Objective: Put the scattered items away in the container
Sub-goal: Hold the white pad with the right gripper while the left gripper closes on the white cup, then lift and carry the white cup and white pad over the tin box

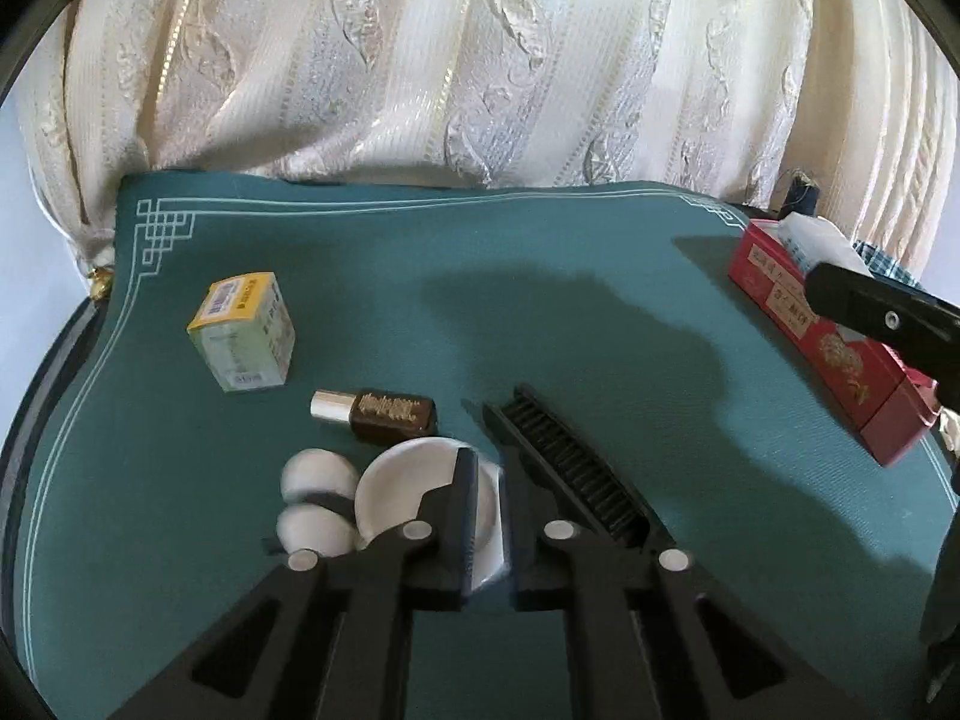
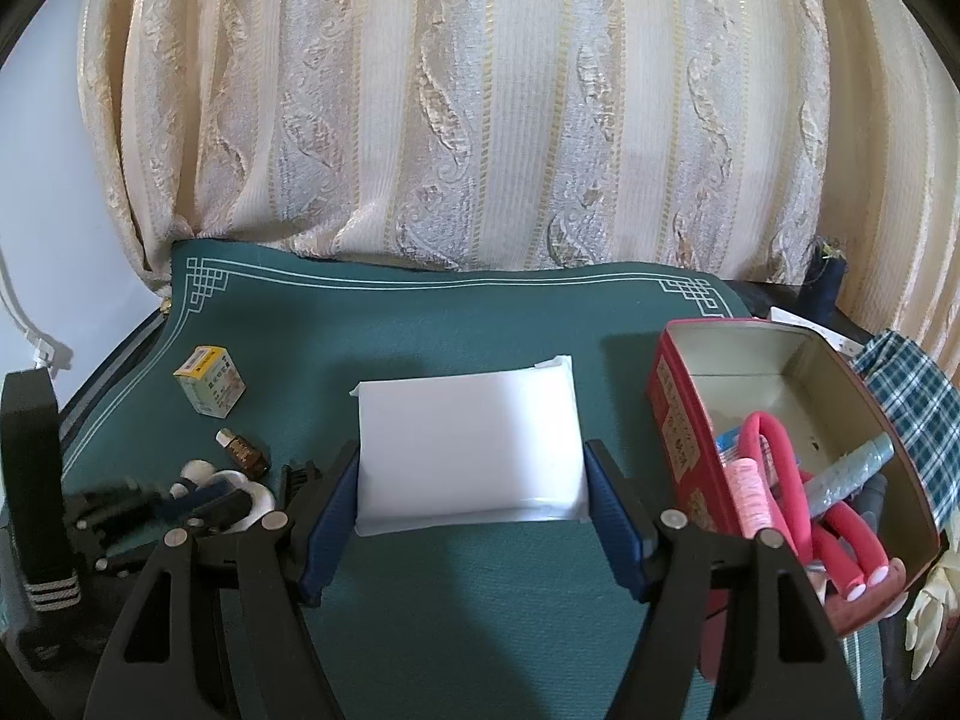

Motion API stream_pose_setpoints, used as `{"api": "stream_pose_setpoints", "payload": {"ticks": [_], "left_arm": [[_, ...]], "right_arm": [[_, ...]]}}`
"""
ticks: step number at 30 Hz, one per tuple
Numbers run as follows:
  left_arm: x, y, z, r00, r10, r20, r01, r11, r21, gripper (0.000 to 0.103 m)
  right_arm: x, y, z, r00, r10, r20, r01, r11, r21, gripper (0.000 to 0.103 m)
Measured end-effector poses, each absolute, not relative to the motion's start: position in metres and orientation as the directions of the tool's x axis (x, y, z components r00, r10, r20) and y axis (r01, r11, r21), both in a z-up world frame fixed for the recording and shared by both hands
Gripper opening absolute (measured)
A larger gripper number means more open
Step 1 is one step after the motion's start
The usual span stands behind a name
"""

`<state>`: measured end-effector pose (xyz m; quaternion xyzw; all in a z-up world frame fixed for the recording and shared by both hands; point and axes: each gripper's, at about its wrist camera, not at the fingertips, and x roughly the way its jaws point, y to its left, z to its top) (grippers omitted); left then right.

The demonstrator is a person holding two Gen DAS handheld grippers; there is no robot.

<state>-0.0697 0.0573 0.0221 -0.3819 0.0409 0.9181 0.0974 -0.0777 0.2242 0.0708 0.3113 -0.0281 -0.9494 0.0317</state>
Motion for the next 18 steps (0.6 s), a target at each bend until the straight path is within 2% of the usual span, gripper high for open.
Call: {"api": "stream_pose_setpoints", "payload": {"ticks": [8, 10, 11, 12, 13, 14, 18], "left_arm": [[-0.063, 0.06, 0.016, -0.664, 0.135, -0.735, -0.196, -0.981, -0.003, 0.012], [-0.059, 0.056, 0.018, -0.671, 0.124, -0.731, -0.173, -0.985, -0.009, 0.021], [-0.059, 0.053, 0.018, -0.677, 0.118, -0.727, -0.164, -0.986, -0.008, 0.043], [-0.056, 0.05, 0.019, -0.691, 0.109, -0.714, -0.149, -0.989, -0.007, 0.071], [-0.054, 0.049, 0.02, -0.699, 0.104, -0.708, -0.142, -0.99, -0.006, 0.082], [-0.05, 0.046, 0.022, -0.708, 0.102, -0.699, -0.137, -0.991, -0.005, 0.085], [-0.044, 0.045, 0.017, -0.692, 0.096, -0.716, -0.158, -0.987, 0.02, 0.085]], "right_arm": [[-0.077, 0.225, 0.071, -0.803, -0.083, -0.59, 0.045, -0.996, 0.079, 0.074], [-0.078, 0.226, 0.07, -0.801, -0.083, -0.593, 0.043, -0.996, 0.081, 0.074], [-0.078, 0.226, 0.069, -0.798, -0.084, -0.596, 0.043, -0.996, 0.084, 0.074], [-0.079, 0.226, 0.069, -0.797, -0.087, -0.598, 0.043, -0.995, 0.087, 0.074], [-0.079, 0.225, 0.068, -0.796, -0.087, -0.599, 0.043, -0.995, 0.088, 0.074], [-0.079, 0.225, 0.068, -0.796, -0.086, -0.599, 0.042, -0.995, 0.087, 0.074], [-0.08, 0.224, 0.066, -0.792, -0.087, -0.604, 0.043, -0.995, 0.087, 0.074]]}}
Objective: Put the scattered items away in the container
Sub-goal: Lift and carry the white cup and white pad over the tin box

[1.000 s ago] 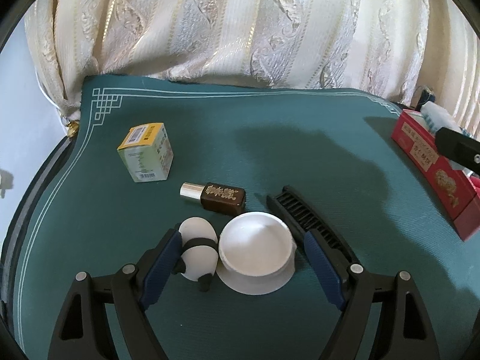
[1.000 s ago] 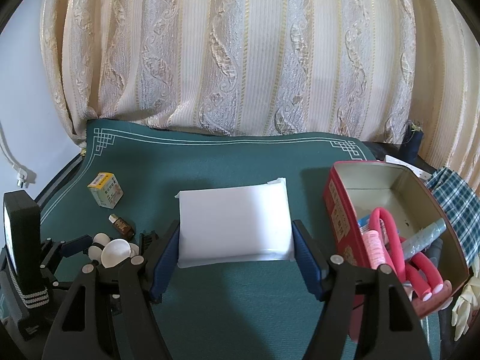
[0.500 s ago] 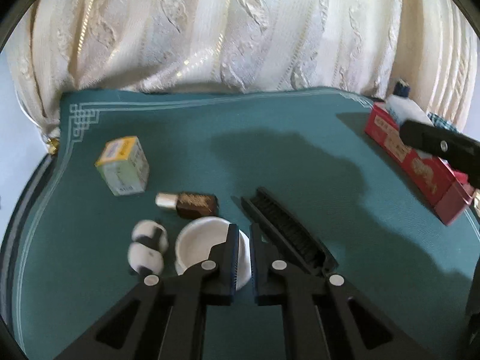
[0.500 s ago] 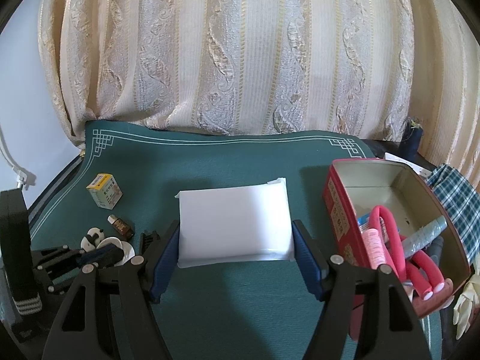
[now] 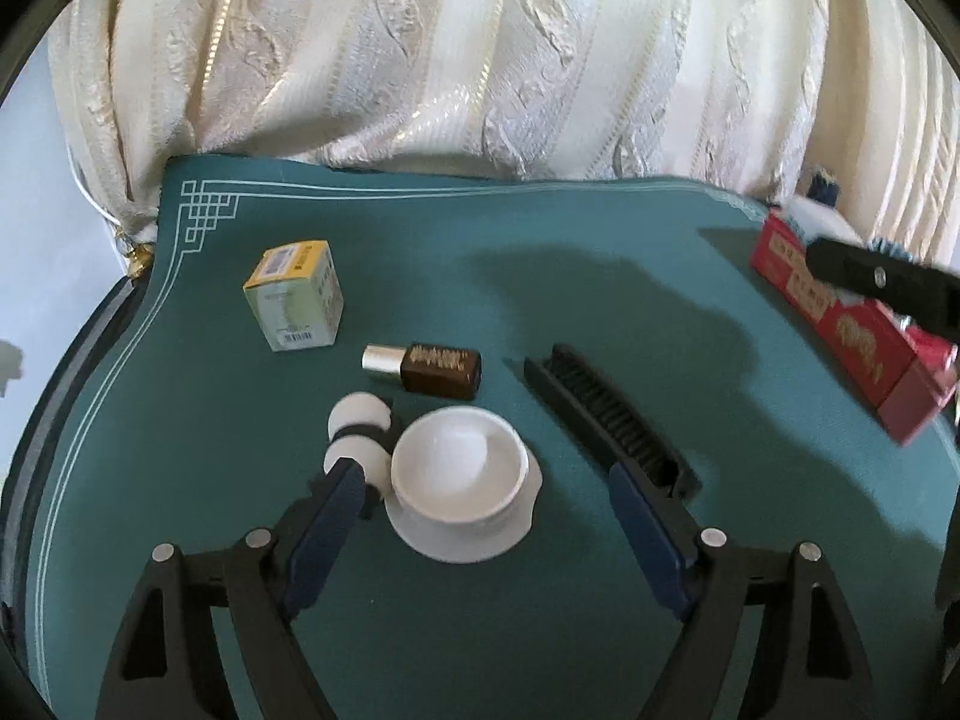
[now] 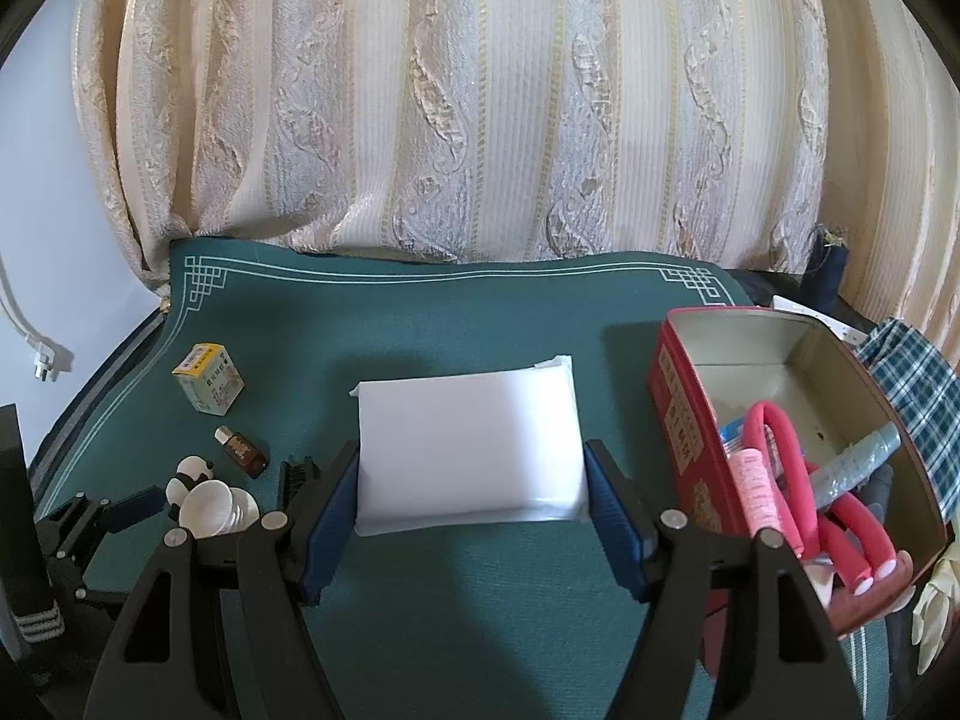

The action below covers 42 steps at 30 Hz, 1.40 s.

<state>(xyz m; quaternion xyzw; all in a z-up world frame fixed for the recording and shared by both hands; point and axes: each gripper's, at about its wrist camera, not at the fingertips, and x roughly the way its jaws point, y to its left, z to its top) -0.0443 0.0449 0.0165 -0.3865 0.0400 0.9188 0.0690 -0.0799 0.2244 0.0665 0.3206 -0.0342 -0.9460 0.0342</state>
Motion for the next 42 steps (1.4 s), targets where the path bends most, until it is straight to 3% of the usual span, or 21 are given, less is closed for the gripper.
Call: {"api": "stream_pose_setpoints", "payload": {"ticks": [11, 13, 14, 42], "left_arm": [[-0.068, 0.049, 0.007, -0.633, 0.142, -0.761, -0.184, -0.982, -0.03, 0.084], [-0.074, 0.047, 0.003, -0.609, 0.155, -0.778, -0.186, -0.981, -0.05, 0.068], [-0.073, 0.045, 0.006, -0.619, 0.156, -0.77, -0.179, -0.982, -0.056, 0.054], [-0.04, 0.116, 0.069, -0.719, 0.232, -0.655, -0.32, -0.947, 0.016, 0.054]], "right_arm": [[-0.08, 0.225, 0.065, -0.79, -0.09, -0.607, 0.045, -0.995, 0.089, 0.074], [-0.08, 0.224, 0.066, -0.791, -0.09, -0.605, 0.044, -0.995, 0.091, 0.074], [-0.08, 0.225, 0.066, -0.792, -0.091, -0.604, 0.044, -0.995, 0.092, 0.074], [-0.06, 0.254, 0.084, -0.825, -0.082, -0.559, 0.007, -0.991, 0.136, 0.074]]}}
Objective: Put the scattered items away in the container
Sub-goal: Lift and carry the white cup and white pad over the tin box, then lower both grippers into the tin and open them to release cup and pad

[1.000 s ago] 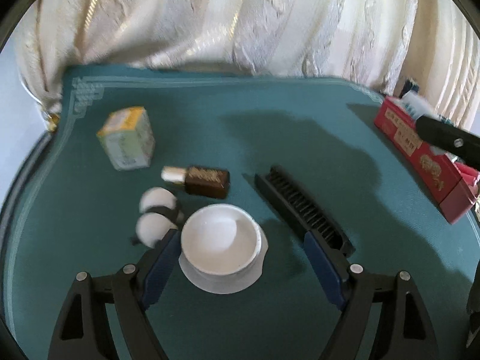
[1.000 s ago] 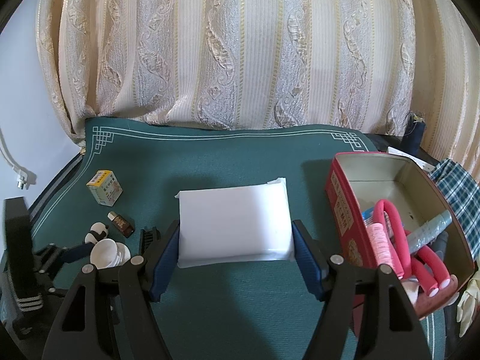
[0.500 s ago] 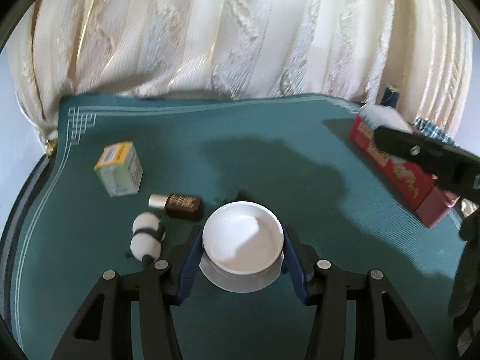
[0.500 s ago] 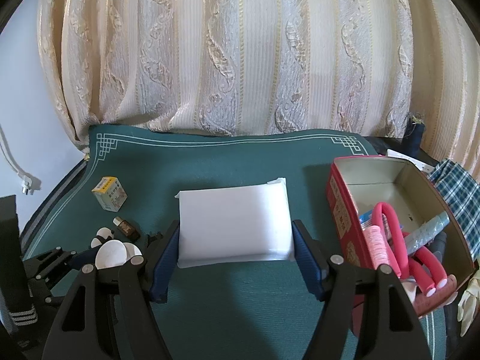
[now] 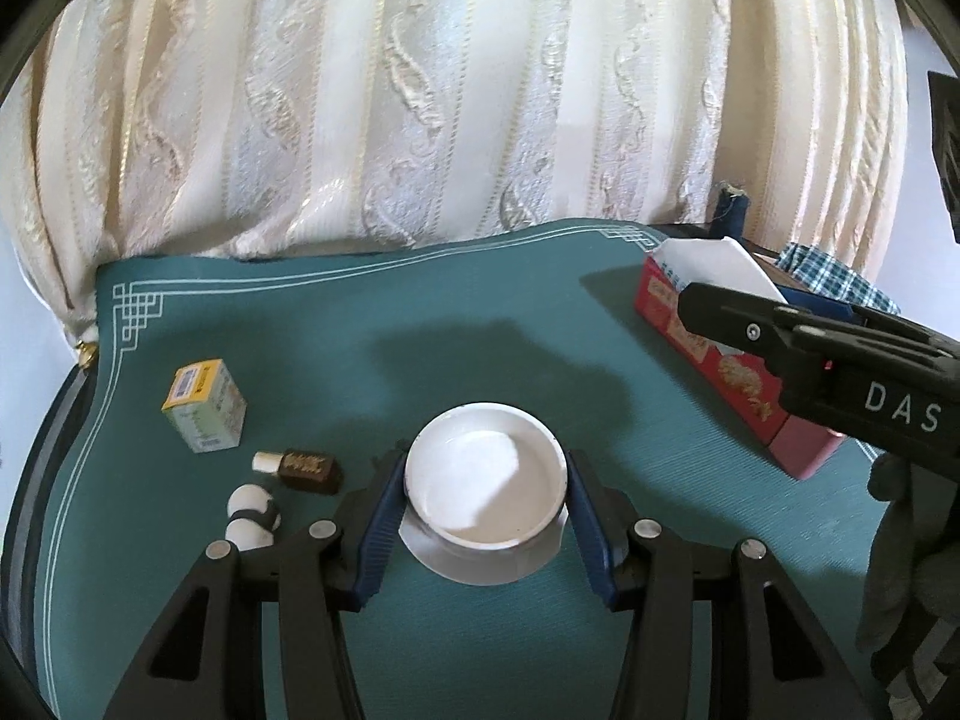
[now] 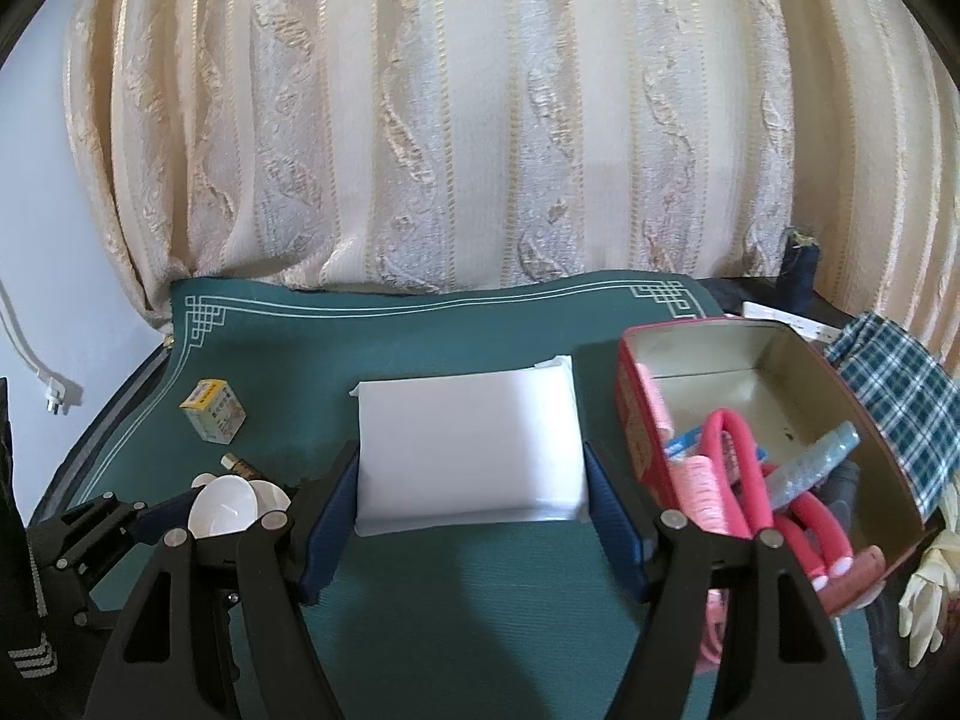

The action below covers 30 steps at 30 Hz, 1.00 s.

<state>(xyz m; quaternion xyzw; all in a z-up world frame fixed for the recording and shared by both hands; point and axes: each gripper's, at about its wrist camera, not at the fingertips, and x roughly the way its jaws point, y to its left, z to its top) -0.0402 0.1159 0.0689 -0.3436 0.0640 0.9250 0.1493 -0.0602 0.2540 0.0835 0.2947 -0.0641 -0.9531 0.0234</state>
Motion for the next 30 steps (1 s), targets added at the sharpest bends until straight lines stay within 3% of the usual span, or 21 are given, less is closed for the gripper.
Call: {"api": "stream_pose_setpoints", "payload": {"ticks": [20, 30], "left_arm": [[-0.055, 0.243, 0.091, -0.681, 0.392, -0.618, -0.523, -0.852, 0.036, 0.054], [-0.082, 0.302, 0.103, -0.669, 0.443, -0.597, -0.564, -0.826, 0.02, 0.054]], "right_arm": [[-0.034, 0.395, 0.078, -0.81, 0.115, -0.575, -0.258, -0.951, 0.173, 0.074], [-0.029, 0.43, 0.068, -0.788, 0.154, -0.596, -0.307, -0.937, 0.164, 0.074]]}}
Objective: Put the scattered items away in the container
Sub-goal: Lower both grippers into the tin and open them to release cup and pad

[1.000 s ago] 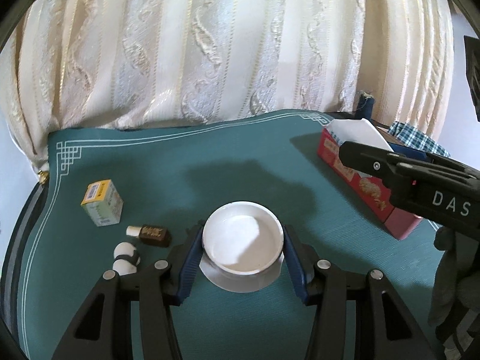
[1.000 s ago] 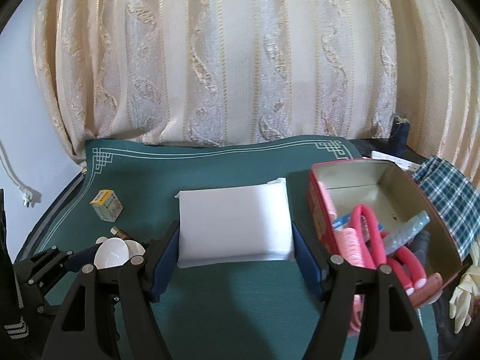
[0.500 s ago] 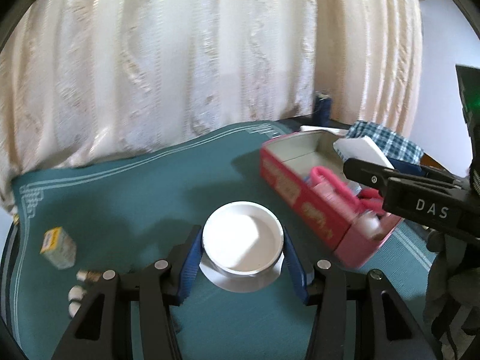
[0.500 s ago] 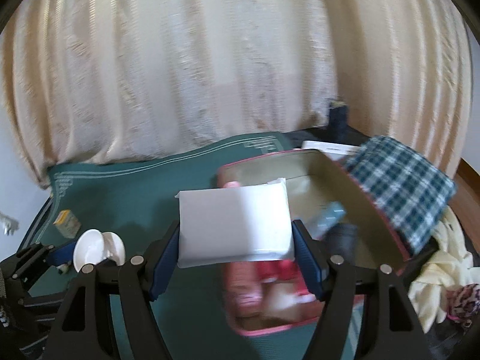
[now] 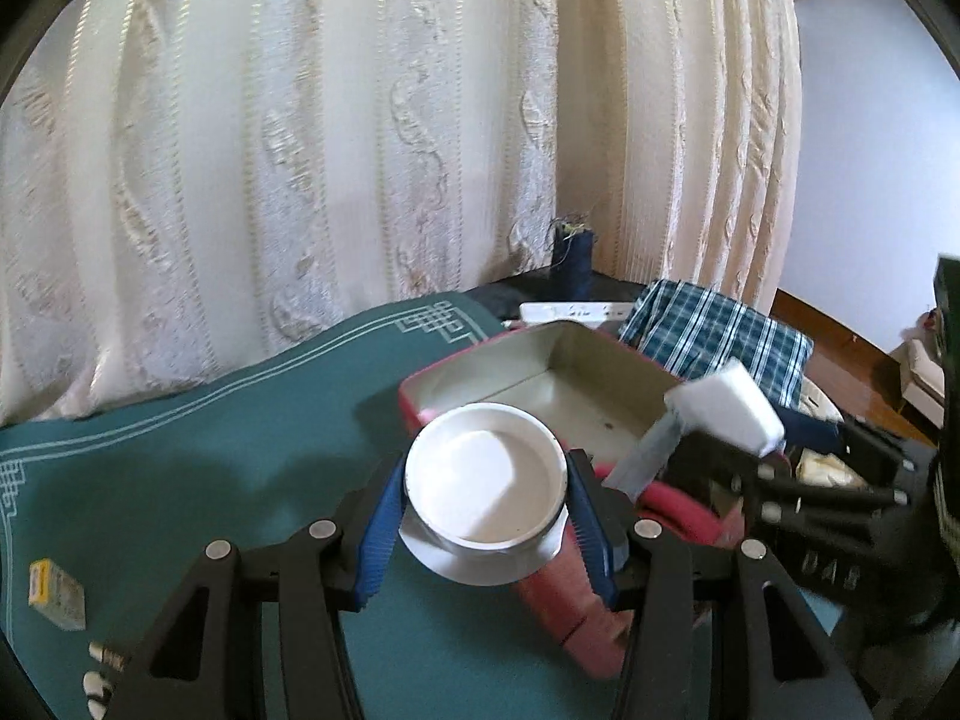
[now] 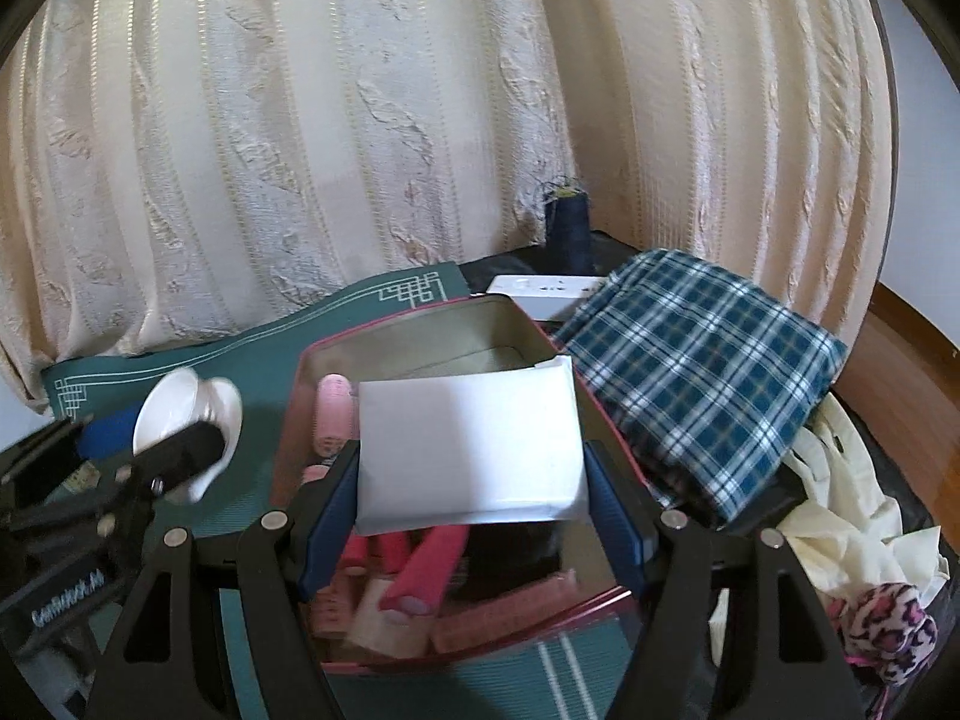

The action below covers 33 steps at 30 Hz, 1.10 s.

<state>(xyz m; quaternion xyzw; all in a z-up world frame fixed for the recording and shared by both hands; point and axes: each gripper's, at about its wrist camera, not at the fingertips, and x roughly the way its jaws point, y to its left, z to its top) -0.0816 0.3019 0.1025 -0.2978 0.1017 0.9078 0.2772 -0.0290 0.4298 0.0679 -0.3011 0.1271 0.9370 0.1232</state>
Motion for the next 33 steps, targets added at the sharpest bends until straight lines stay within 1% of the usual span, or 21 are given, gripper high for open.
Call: {"api": "stream_pose_setpoints", "payload": {"ticks": [5, 10, 11, 13, 14, 21, 23, 28, 33], "left_arm": [[-0.096, 0.324, 0.104, -0.666, 0.454, -0.592, -0.575, -0.818, 0.019, 0.054], [-0.108, 0.335, 0.107, -0.651, 0.48, -0.588, -0.587, -0.809, -0.01, 0.054], [-0.11, 0.338, 0.107, -0.643, 0.492, -0.587, -0.597, -0.802, -0.019, 0.055], [-0.112, 0.339, 0.108, -0.642, 0.501, -0.581, -0.598, -0.801, -0.03, 0.075], [-0.111, 0.339, 0.109, -0.645, 0.505, -0.573, -0.597, -0.802, -0.034, 0.087], [-0.105, 0.329, 0.112, -0.658, 0.499, -0.564, -0.584, -0.811, -0.037, 0.087], [-0.103, 0.324, 0.113, -0.665, 0.491, -0.563, -0.574, -0.818, -0.036, 0.087], [-0.099, 0.309, 0.114, -0.673, 0.479, -0.563, -0.556, -0.83, -0.042, 0.087], [-0.091, 0.293, 0.117, -0.683, 0.471, -0.558, -0.539, -0.841, -0.051, 0.087]], "right_arm": [[-0.031, 0.438, 0.064, -0.781, 0.155, -0.605, -0.313, -0.935, 0.165, 0.074], [-0.034, 0.436, 0.061, -0.773, 0.149, -0.617, -0.306, -0.939, 0.157, 0.075], [-0.035, 0.436, 0.061, -0.771, 0.148, -0.62, -0.305, -0.94, 0.155, 0.075], [-0.036, 0.436, 0.059, -0.766, 0.149, -0.625, -0.306, -0.94, 0.151, 0.078], [-0.036, 0.436, 0.058, -0.765, 0.151, -0.626, -0.309, -0.939, 0.15, 0.08], [-0.034, 0.436, 0.06, -0.765, 0.161, -0.624, -0.32, -0.936, 0.15, 0.08], [-0.034, 0.432, 0.061, -0.764, 0.161, -0.624, -0.315, -0.938, 0.145, 0.082], [-0.034, 0.421, 0.065, -0.764, 0.15, -0.628, -0.297, -0.945, 0.136, 0.084], [-0.032, 0.411, 0.068, -0.765, 0.147, -0.627, -0.285, -0.95, 0.125, 0.084]]}}
